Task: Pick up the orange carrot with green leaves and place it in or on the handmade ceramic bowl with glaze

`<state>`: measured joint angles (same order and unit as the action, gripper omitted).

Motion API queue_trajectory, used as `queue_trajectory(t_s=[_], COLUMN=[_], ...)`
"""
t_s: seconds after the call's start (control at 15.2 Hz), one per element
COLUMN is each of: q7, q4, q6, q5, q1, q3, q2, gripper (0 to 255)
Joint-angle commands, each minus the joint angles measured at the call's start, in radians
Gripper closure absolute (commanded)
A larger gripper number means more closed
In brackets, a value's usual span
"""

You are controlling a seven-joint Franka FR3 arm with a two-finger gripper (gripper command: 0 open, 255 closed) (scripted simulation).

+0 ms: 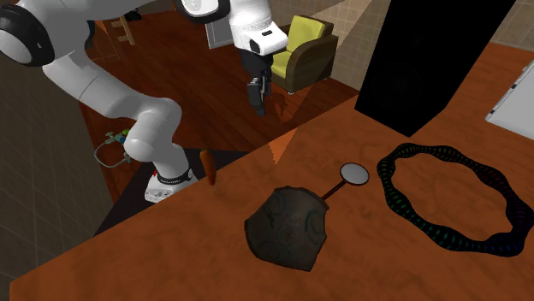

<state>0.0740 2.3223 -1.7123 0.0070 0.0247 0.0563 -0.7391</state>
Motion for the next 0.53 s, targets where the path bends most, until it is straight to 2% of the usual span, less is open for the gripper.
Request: queue_trajectory(t_s=[0.0,0.46], q7=[0.0,-0.183], q4=[0.0,0.088], q6=[0.0,0.105], q5=[0.0,-0.075], q1=[0.0,-0.035], q3=[0.0,0.137], q2=[0.0,-0.173], gripper=[0,0])
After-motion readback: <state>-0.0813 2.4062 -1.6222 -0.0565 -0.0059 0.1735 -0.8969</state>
